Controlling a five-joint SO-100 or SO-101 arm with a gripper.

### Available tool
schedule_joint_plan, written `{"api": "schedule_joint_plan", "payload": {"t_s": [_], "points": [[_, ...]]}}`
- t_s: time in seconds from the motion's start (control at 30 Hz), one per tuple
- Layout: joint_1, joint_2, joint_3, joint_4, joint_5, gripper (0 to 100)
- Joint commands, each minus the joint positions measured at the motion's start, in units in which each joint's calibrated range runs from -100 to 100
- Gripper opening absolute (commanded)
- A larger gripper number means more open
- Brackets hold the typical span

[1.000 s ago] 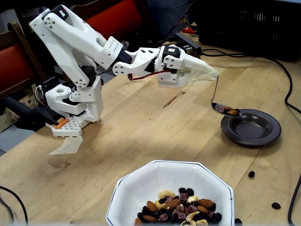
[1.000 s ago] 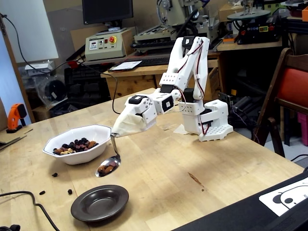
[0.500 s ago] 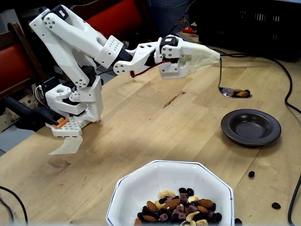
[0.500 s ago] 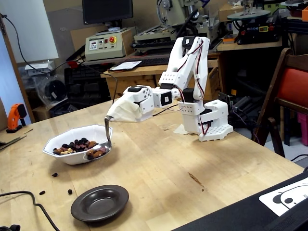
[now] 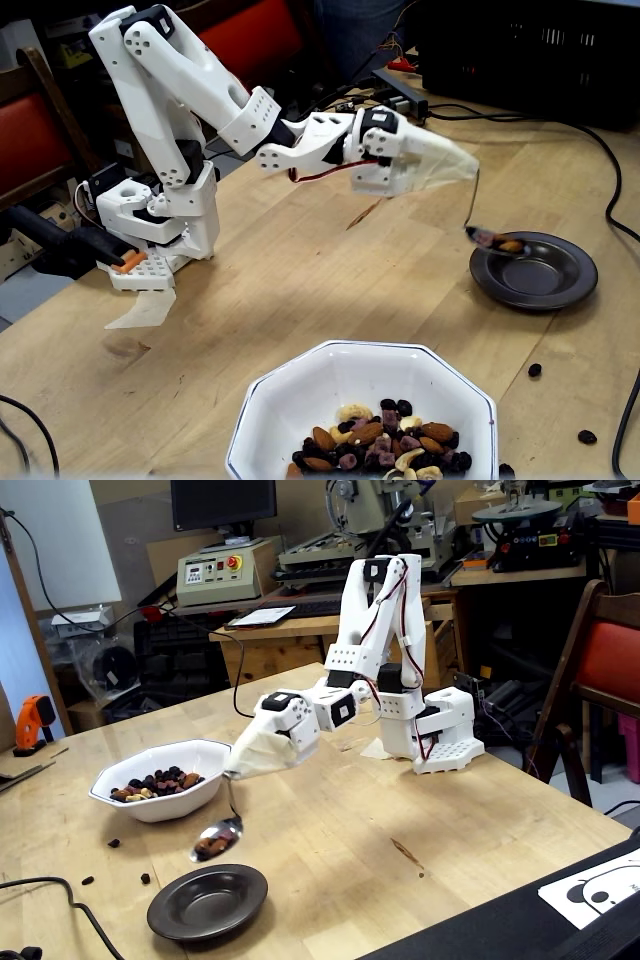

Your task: Use spoon to transfer food from the white bowl to brown plate

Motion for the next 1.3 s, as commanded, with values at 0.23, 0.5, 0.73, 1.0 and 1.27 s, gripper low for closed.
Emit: {"api": "schedule_joint_plan", "payload": {"t_s": [0.23, 0.5, 0.73, 1.0, 1.27], "points": [[-0.46, -0.44, -5.91, -1.58, 1.51, 3], [-0.46, -0.36, -6.36, -1.50, 4.30, 3], [-0.46, 6.74, -7.42, -1.58, 4.69, 3], [-0.46, 11.97, -13.97, -1.58, 4.74, 3], [-0.54, 14.36, -14.41, -1.58, 6.11, 3]]}}
